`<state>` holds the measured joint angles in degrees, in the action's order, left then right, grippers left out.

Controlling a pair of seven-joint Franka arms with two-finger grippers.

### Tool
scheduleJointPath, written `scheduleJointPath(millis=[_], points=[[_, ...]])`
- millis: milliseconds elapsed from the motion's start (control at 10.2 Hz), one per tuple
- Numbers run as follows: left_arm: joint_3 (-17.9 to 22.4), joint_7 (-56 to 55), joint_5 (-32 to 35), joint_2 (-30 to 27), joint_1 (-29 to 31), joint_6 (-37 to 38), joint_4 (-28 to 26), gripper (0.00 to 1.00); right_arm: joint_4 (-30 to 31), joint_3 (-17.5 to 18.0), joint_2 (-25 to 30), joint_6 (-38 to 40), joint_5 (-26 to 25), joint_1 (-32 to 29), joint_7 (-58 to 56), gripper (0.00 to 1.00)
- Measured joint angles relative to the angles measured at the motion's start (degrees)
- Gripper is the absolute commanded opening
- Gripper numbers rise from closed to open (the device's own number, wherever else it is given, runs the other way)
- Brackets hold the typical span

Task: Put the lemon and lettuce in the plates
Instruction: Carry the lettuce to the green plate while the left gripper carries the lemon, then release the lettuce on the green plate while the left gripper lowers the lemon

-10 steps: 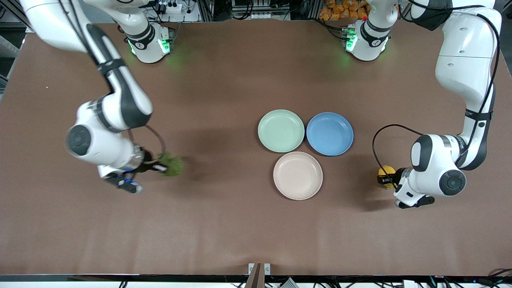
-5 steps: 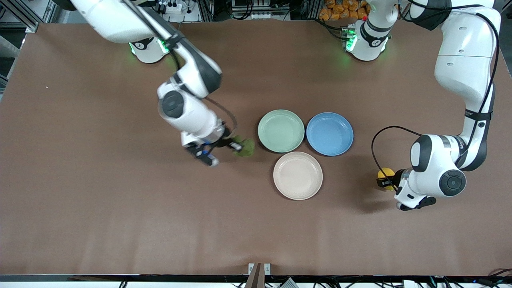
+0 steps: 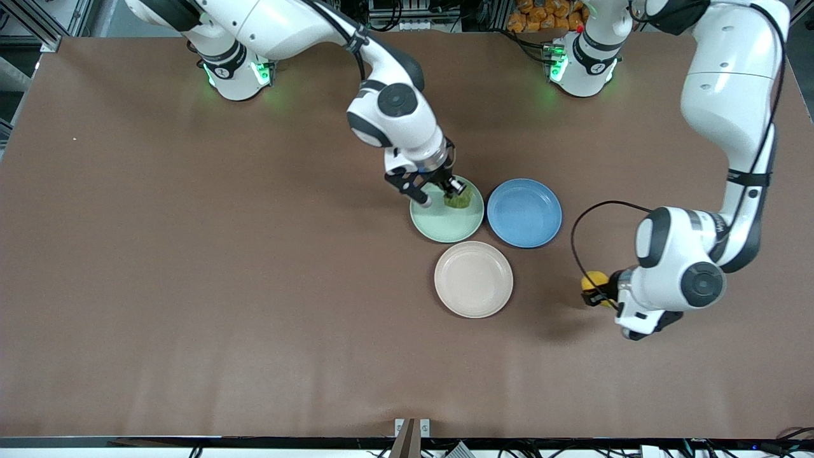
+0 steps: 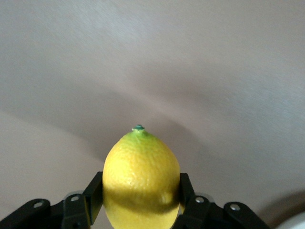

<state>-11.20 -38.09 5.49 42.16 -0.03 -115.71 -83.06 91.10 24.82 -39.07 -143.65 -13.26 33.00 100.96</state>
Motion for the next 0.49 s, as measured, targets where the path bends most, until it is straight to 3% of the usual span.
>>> scheduleJointPath(millis=[196, 490], points=[[-2.0, -6.1, -0.7, 0.0, -1.8, 0.0, 0.5, 0.0, -0.7, -1.4, -0.2, 2.8, -1.7, 0.1, 0.5, 1.0], [-8.2, -14.2, -0.8, -0.1, -2.9, -0.7, 2.2, 0.0, -4.0, -1.8, 0.1, 7.2, -3.2, -5.2, -1.7, 1.0]])
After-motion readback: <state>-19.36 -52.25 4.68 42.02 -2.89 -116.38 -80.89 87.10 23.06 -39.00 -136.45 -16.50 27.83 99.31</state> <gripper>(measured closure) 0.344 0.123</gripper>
